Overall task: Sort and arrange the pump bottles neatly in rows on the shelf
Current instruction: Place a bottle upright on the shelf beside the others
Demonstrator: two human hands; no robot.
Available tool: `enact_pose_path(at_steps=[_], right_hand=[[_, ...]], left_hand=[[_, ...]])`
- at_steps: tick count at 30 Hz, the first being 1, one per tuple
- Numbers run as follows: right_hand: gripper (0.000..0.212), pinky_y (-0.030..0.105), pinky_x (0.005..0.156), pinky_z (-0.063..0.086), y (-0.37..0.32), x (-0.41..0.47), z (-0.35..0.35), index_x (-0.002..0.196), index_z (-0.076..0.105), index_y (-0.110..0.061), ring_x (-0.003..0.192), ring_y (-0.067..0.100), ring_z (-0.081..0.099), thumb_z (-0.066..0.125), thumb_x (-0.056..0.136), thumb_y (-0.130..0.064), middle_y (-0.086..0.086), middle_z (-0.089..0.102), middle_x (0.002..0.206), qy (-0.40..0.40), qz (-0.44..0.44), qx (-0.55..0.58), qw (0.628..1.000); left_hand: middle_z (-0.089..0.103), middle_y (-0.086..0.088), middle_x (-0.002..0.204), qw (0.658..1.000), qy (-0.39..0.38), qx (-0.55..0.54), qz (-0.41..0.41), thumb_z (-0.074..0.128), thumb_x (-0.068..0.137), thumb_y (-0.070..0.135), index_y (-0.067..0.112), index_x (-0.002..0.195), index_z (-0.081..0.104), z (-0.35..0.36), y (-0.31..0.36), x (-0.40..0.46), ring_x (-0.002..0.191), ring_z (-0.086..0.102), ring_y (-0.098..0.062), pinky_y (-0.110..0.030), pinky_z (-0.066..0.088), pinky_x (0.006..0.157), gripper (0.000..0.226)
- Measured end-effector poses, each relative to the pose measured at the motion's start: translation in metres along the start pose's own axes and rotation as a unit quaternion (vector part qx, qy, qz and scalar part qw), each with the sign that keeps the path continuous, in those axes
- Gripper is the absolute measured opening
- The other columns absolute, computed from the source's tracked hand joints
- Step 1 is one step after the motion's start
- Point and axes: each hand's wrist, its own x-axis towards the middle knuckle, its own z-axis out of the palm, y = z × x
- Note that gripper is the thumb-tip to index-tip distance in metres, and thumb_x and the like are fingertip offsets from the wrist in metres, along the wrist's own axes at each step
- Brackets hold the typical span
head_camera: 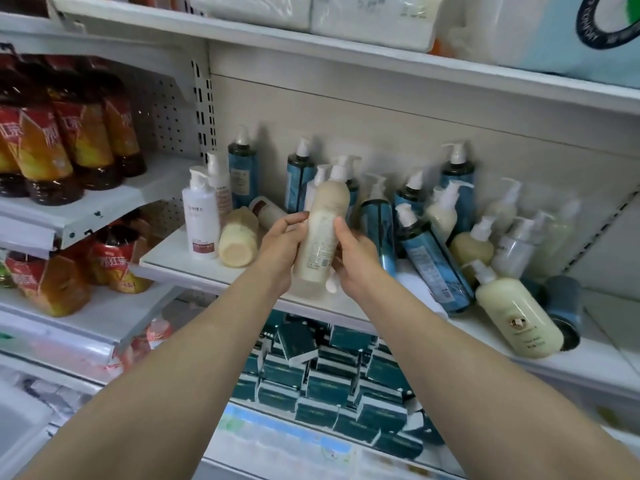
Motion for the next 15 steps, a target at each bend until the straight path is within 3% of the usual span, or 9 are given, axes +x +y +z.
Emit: enact_pose_path(at_steps=[2, 5, 9, 15], right_hand=[[0.04, 0.043, 0.087, 0.06, -0.01, -0.003, -0.002, 0.119, 0.063, -0.002, 0.094, 0.026, 0.073, 0.061, 0.099, -0.036, 0.016, 0.074, 0.111, 0.006, 0.015, 0.033, 0.999], [0.045, 0.054, 0.095, 0.056, -0.024, -0.009, -0.009, 0.117, 0.066, -0.002, 0.103, 0.033, 0.072, 0.059, 0.099, -0.043, 0.017, 0.074, 0.111, 0.011, 0.025, 0.043, 0.999], [0.042, 0.052, 0.09, 0.058, -0.045, -0.024, -0.034, 0.106, 0.069, -0.007, 0.094, 0.029, 0.073, 0.052, 0.102, -0.046, 0.013, 0.076, 0.1, -0.001, 0.027, 0.07, 0.997], [0.047, 0.058, 0.096, 0.054, -0.063, -0.053, -0.109, 0.11, 0.067, -0.007, 0.105, 0.035, 0.07, 0.047, 0.102, -0.049, 0.018, 0.075, 0.106, 0.023, 0.016, 0.101, 0.995]], left_hand=[[0.069, -0.008, 0.112, 1.0, -0.016, -0.005, 0.014, 0.058, 0.098, 0.009, 0.019, 0.112, 0.065, 0.006, 0.004, -0.005, 0.098, 0.068, -0.02, -0.031, 0.056, 0.075, 0.018], [0.067, -0.009, 0.121, 0.999, -0.036, -0.014, 0.018, 0.06, 0.098, 0.009, 0.018, 0.119, 0.062, 0.019, 0.007, -0.014, 0.109, 0.066, -0.022, -0.036, 0.055, 0.088, 0.023], [0.066, -0.008, 0.128, 0.996, -0.062, -0.054, -0.026, 0.065, 0.095, 0.021, 0.015, 0.139, 0.052, 0.051, 0.007, -0.033, 0.118, 0.062, -0.023, -0.041, 0.058, 0.081, 0.046], [0.072, -0.002, 0.109, 0.989, -0.13, -0.028, -0.063, 0.064, 0.094, 0.032, 0.018, 0.131, 0.059, 0.122, -0.009, -0.082, 0.103, 0.066, -0.022, -0.045, 0.057, 0.086, 0.039]])
